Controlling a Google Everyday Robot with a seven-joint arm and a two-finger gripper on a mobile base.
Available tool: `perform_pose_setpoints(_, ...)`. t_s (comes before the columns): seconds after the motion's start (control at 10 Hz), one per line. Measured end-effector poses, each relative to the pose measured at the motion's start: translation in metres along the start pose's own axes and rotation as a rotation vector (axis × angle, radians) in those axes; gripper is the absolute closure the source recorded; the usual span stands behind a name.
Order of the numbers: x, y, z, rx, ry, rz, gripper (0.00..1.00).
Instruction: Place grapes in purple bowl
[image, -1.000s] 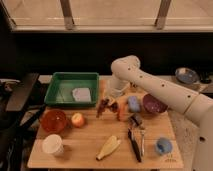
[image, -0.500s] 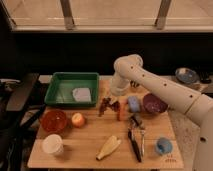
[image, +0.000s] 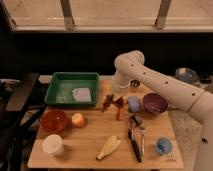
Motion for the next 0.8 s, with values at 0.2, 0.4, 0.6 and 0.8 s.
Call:
perform_pose_setpoints(0.2,0.048,0.021,-0.025,-0.002,0.076,0.090,1.00)
perform_pose_setpoints(0.4,0.089,0.042,-0.046,0.000,0.124,0.177,1.00)
perform_pose_setpoints(0.6,0.126,0.060,-0.065,0.005,0.164,0.258,1.00)
perform_pose_setpoints(0.8,0.169,0.086,-0.087,0.016,0.197,0.358,1.00)
